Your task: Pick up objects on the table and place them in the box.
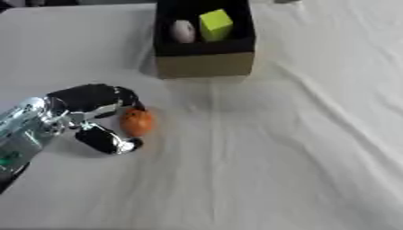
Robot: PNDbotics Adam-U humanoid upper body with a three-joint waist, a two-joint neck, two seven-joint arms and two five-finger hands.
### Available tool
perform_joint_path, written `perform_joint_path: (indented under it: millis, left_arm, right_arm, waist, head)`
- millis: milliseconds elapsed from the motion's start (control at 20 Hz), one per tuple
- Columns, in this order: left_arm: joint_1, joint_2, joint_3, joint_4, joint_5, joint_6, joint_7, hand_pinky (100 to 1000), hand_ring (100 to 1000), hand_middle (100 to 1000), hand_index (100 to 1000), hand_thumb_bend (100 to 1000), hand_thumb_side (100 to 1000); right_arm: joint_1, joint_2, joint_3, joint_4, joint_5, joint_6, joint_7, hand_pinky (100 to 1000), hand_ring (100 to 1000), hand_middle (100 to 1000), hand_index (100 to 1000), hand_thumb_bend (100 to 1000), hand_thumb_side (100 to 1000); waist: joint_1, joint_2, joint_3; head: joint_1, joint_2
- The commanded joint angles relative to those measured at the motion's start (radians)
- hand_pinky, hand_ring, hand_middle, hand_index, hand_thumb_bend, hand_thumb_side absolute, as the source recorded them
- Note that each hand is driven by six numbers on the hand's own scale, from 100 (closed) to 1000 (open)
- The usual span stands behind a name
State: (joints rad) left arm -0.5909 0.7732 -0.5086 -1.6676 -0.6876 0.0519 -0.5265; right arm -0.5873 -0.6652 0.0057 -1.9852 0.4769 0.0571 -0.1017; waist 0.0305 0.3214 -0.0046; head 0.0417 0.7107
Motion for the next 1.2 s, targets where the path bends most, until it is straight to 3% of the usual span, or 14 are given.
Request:
perform_joint_path:
  millis: [50,200,900,1200]
  left_arm:
    - [-0.010,0.010,-0.001,0.019,-0.026,-0.014,0.008,699,795,794,832,239,486]
    - [-0.010,0.007,-0.001,0.024,-0.026,-0.017,0.016,676,775,776,811,100,434]
    - [-0.023,0.025,0.044,-0.055,-0.006,0.035,0.055,590,701,707,747,100,427]
    - [-0.058,0.046,0.098,-0.131,0.045,0.071,0.085,560,674,674,721,100,418]
  right_arm:
    - [-0.007,-0.014,-0.014,-0.015,-0.004,-0.001,0.001,860,869,685,804,100,964]
    - [-0.006,-0.012,-0.014,-0.015,-0.006,0.000,0.001,860,869,684,804,100,964]
    - [0.003,-0.014,-0.016,-0.015,-0.004,0.007,0.000,861,870,684,805,100,971]
    - [0.005,-0.018,-0.015,-0.015,-0.002,0.008,0.001,861,870,683,805,100,971]
  waist:
    - [-0.002,-0.013,0.000]
    - [-0.002,-0.013,0.001]
    - [0.003,-0.019,0.004]
    - [0.007,-0.023,0.009]
  head:
    - [0.003,-0.006]
    - [0.003,-0.005]
    - [-0.002,-0.008]
    - [-0.014,-0.009]
